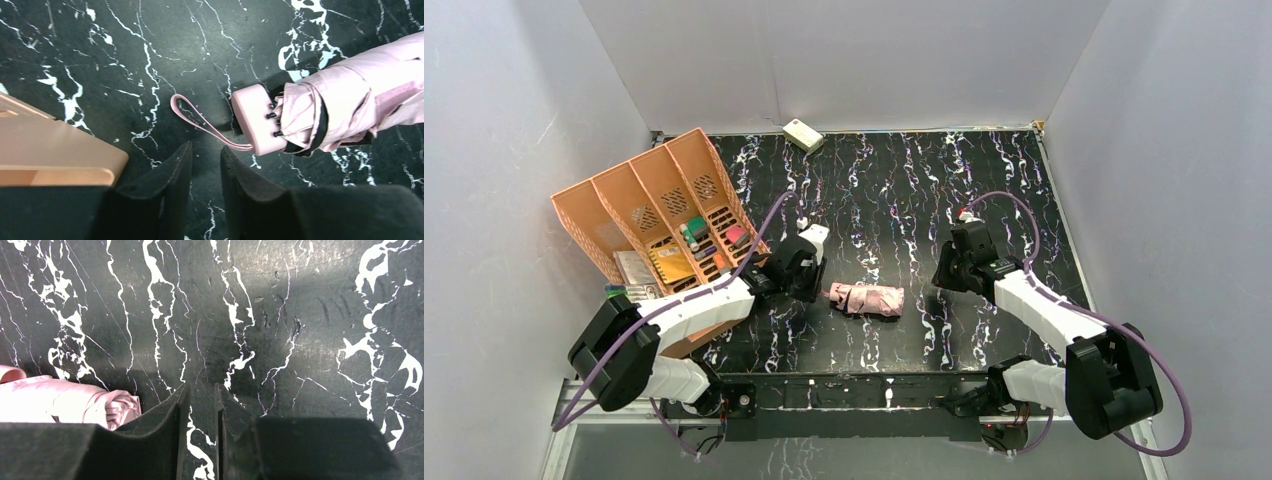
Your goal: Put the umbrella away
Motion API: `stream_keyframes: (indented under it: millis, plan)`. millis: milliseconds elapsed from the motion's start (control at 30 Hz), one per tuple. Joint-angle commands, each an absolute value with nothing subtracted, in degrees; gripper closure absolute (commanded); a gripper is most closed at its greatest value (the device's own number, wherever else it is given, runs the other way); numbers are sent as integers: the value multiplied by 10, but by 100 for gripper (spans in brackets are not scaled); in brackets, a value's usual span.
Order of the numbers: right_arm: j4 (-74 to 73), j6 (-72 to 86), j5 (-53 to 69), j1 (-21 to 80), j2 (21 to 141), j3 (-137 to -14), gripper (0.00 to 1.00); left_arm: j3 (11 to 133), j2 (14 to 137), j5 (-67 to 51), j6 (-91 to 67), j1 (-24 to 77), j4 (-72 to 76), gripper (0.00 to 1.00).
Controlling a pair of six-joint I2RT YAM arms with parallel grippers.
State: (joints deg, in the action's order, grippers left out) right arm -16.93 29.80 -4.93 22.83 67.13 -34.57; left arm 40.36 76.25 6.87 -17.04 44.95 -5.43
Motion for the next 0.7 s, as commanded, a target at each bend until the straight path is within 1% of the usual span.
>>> stream_keyframes:
  millis: [0,67,167,267,300,400,467,667]
  plan:
    - [-203,282,-38,240,684,-382,71,405,757,109,-205,447,-56,80]
    - [-212,282,-32,252,696,-388,78,406,768,115,-204,447,-52,85]
    - [-227,295,-24,278,710,-400,86,411,789,116,-195,446,-41,90]
    - [-234,315,-24,311,721,-403,95,422,816,100,-182,447,-23,100]
    - [-237,323,-24,320,726,-404,97,426,825,94,-177,447,-19,100]
    - [-243,348,-23,346,742,-407,100,436,846,69,-167,446,-4,100]
    - [-239,360,-21,359,752,-408,100,440,855,48,-157,447,10,100]
    - [-158,379,37,367,784,-412,100,453,884,-36,-134,447,44,100]
